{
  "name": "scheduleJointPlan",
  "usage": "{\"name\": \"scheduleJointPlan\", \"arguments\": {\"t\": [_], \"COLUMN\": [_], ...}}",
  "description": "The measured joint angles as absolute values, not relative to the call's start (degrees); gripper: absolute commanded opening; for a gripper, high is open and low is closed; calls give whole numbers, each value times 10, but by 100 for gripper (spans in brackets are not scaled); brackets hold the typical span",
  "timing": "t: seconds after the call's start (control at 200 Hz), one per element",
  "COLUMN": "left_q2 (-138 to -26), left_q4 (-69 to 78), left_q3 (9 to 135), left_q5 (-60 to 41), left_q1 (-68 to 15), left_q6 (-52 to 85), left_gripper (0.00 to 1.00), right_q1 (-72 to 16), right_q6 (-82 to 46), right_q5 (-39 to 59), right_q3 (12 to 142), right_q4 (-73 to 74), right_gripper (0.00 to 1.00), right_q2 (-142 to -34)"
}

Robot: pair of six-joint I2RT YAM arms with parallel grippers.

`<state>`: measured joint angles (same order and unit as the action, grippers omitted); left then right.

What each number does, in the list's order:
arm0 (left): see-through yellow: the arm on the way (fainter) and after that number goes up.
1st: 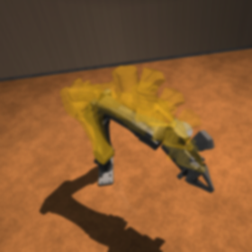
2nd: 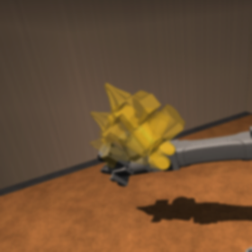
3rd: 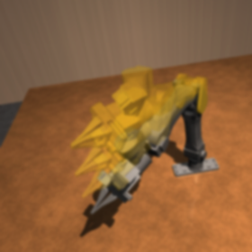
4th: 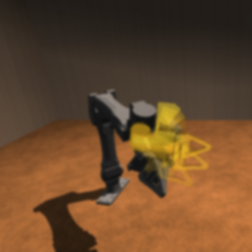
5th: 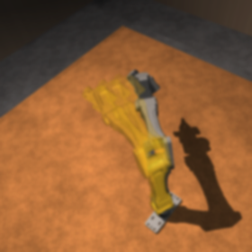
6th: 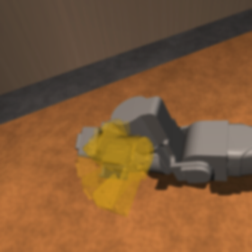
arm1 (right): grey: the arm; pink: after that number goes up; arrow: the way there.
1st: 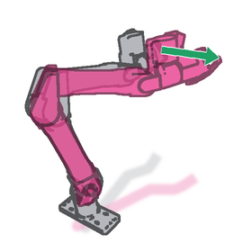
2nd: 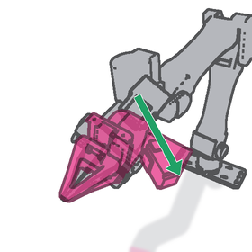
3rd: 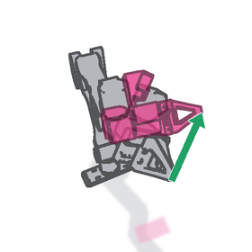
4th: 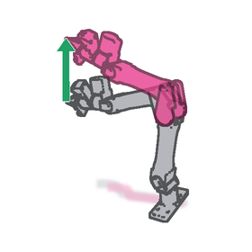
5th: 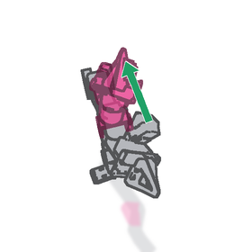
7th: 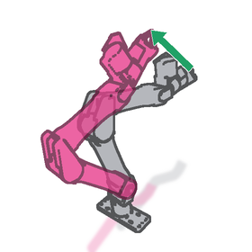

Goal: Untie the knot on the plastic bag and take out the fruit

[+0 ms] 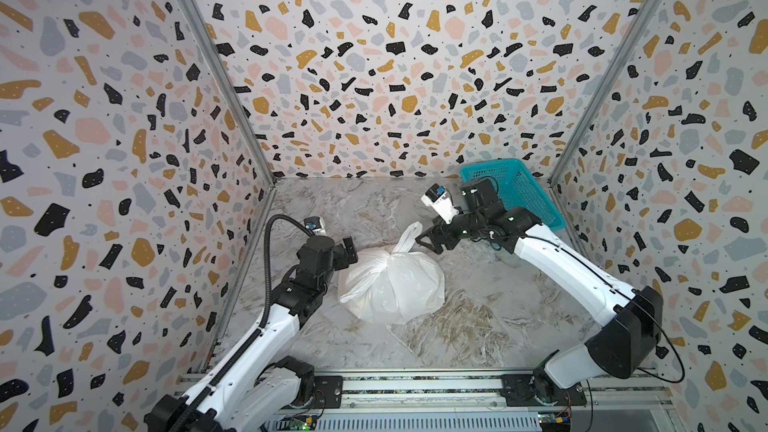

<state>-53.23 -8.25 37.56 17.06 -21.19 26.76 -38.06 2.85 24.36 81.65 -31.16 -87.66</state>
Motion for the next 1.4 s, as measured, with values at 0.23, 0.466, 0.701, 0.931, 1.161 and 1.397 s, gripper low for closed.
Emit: {"name": "scheduleJointPlan", "arguments": {"t": [0.23, 0.466, 0.701, 0.931, 1.161, 1.397], "left_q2": [-530, -521, -519, -536, -559, -603], "left_q4": [-100, -116, -126, -128, -112, -97], "left_q3": [375, 375, 375, 397, 446, 452], "left_q5": [169, 168, 170, 166, 134, 58], "left_q1": [-212, -212, -212, -212, -212, -217], "left_q6": [268, 268, 267, 261, 241, 212], "left_gripper": [100, 100, 100, 100, 99, 100], "right_q1": [-450, -459, -459, -445, -410, -408], "right_q6": [26, 27, 36, 65, 112, 119], "right_q5": [242, 233, 212, 194, 199, 194], "right_q3": [798, 796, 811, 825, 750, 605], "right_q4": [-307, -287, -256, -188, -136, -128], "right_gripper": [81, 33, 0, 0, 0, 0], "right_q2": [-957, -1011, -1014, -1003, -904, -829]}}
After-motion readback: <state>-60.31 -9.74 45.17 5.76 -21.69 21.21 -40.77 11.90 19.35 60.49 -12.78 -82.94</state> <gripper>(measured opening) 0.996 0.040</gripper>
